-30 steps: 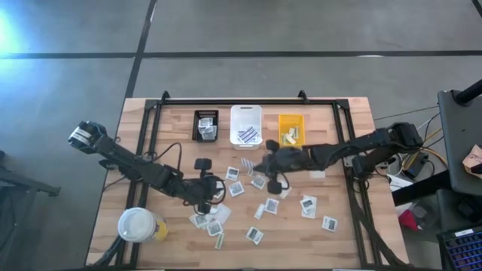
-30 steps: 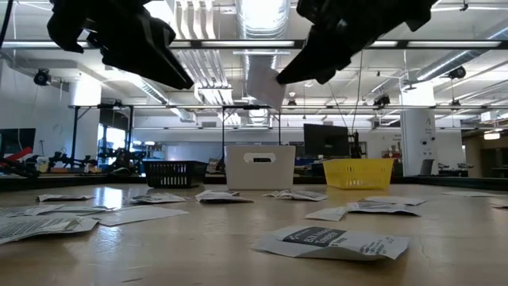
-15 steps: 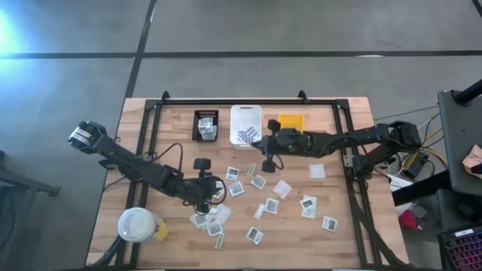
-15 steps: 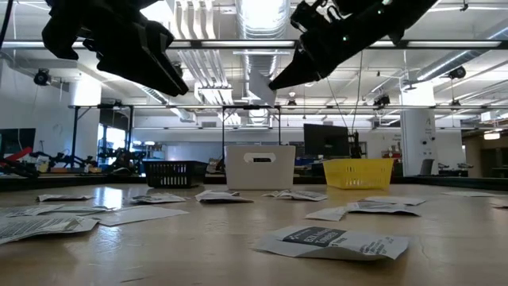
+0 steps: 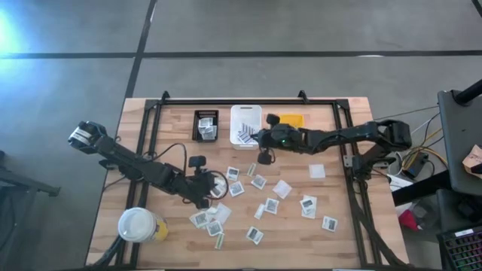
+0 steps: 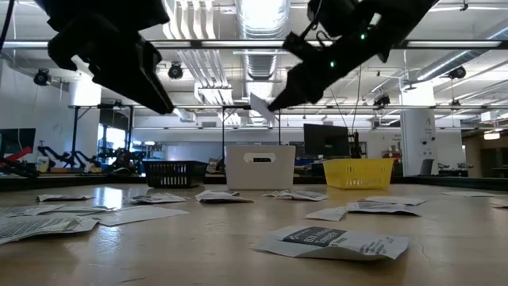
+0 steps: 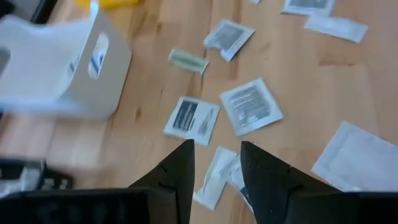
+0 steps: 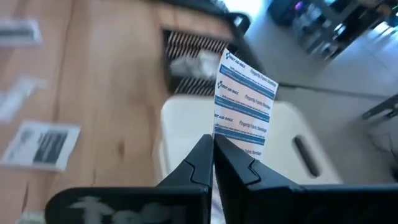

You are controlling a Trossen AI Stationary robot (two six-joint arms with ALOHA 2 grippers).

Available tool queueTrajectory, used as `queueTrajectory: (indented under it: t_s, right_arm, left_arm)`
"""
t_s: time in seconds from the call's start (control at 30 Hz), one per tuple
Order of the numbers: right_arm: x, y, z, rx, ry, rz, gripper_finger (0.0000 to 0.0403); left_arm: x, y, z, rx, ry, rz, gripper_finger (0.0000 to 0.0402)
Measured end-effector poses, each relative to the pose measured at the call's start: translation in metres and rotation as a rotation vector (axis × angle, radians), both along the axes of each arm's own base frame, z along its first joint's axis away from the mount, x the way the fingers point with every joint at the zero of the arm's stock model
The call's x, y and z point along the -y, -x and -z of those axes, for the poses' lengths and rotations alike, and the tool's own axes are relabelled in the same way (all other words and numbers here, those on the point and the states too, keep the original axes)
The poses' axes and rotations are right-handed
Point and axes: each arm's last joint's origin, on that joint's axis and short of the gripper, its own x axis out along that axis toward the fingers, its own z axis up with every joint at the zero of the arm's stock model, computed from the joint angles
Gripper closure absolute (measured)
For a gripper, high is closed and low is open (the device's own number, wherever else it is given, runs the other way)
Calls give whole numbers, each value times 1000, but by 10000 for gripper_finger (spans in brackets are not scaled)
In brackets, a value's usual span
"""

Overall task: Pick & Place First Aid Supplies
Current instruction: Put the blue bandage into the white bin, then put the towelette pack into the black basket

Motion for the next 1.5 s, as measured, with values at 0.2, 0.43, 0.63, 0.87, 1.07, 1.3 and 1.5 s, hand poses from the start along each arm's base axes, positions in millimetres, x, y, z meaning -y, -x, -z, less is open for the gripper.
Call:
queueTrajectory:
  t_s: [0.2,0.43,0.63,0.87,1.07,1.3,1.5]
  right_arm:
    - [3,-13,26,-80,-30,20,394]
    - [7,-28,27,-165,-45,48,394]
    - [14,-39,28,-296,-2,131,394]
    - [16,-53,36,-384,-13,132,394]
    - [17,-57,35,-363,-32,152,394]
    - [17,-55,31,-359,-32,151,355]
    - [16,-53,26,-354,-33,158,298]
  left_arm:
    - [-3,8,6,-80,43,-74,275]
    - [-5,14,10,-142,83,-118,275]
    - [-5,14,10,-147,84,-117,275]
    - [-6,16,12,-172,77,-123,275]
    - [-7,19,13,-193,80,-136,275]
    - [-7,19,13,-197,80,-137,275]
    - [-6,19,13,-215,128,-128,275]
